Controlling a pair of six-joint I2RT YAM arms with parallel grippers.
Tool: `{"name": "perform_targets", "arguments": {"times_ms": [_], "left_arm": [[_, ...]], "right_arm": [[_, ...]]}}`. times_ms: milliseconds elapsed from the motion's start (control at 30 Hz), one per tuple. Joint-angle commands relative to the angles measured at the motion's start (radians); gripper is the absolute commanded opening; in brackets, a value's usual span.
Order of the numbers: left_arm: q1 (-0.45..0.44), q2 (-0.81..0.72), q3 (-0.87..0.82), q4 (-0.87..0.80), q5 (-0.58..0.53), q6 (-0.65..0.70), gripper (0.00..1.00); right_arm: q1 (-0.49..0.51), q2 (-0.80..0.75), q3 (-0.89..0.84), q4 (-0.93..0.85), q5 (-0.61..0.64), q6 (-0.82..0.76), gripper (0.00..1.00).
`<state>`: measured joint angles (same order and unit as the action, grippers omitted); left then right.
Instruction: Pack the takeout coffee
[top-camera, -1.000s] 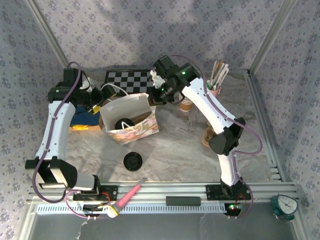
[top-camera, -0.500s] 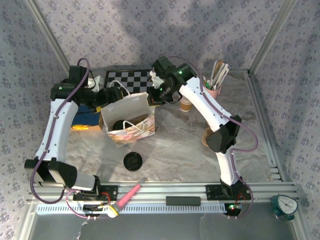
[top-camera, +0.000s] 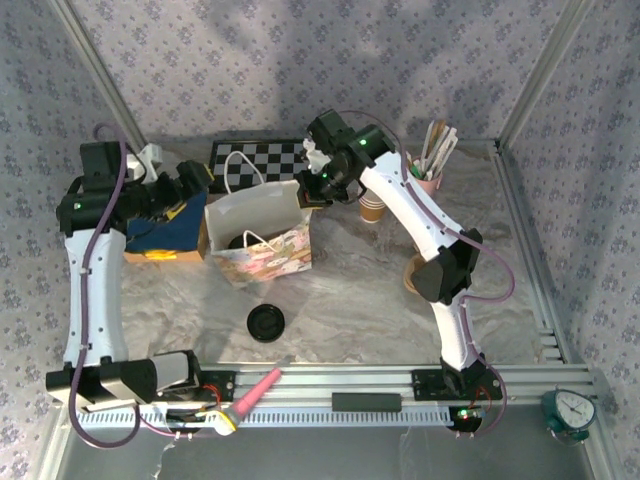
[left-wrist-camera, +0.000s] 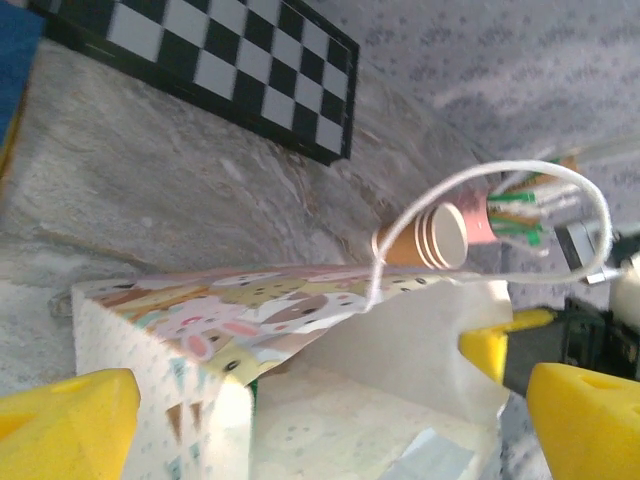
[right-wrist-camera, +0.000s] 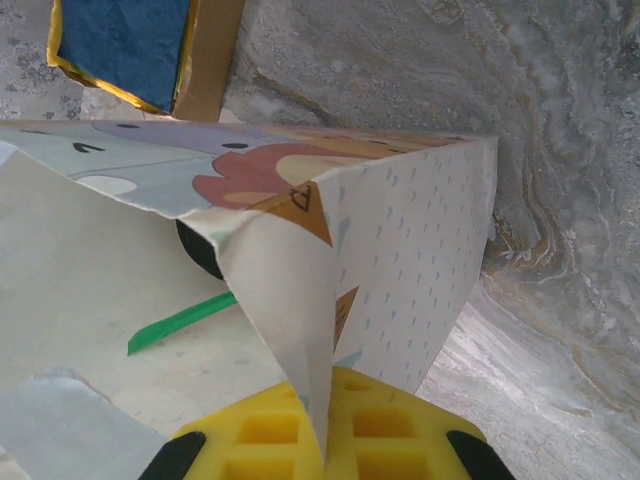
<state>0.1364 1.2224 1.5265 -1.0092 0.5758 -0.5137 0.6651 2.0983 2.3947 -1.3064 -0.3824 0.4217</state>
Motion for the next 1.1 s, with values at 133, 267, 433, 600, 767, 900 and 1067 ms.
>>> {"name": "perform_targets", "arguments": {"times_ms": [133, 267, 433, 600, 767, 900, 1067], "left_arm": [[0.147, 0.035, -0.146, 0.142, -0.067, -0.086, 0.9], [0.141, 0.083, -0.224, 0.195, -0.04, -0.061, 0.9], [0.12, 0.13, -0.291, 0.252, -0.037, -0.031, 0.9], [0.069, 0.18, -0.312, 0.268, -0.053, 0.01, 0.91], [0.043, 0.193, -0.368, 0.272, -0.04, 0.047, 0.91], [0.002, 0.17, -0.42, 0.268, -0.028, 0.069, 0.9], [-0.012, 0.122, -0.48, 0.263, -0.026, 0.059, 0.9]], "right_arm": [[-0.002, 0.011, 0.043, -0.009, -0.003, -0.006, 0.0], [0.0, 0.015, 0.043, -0.005, 0.0, -0.001, 0.0], [0.0, 0.026, 0.055, -0.006, -0.001, 0.003, 0.0], [-0.001, 0.052, 0.098, -0.028, -0.001, 0.0, 0.0], [-0.002, 0.062, 0.109, -0.023, 0.004, 0.002, 0.0], [-0.008, 0.072, 0.121, -0.022, 0.005, -0.001, 0.0], [-0.022, 0.08, 0.129, -0.016, 0.004, -0.003, 0.0]]}}
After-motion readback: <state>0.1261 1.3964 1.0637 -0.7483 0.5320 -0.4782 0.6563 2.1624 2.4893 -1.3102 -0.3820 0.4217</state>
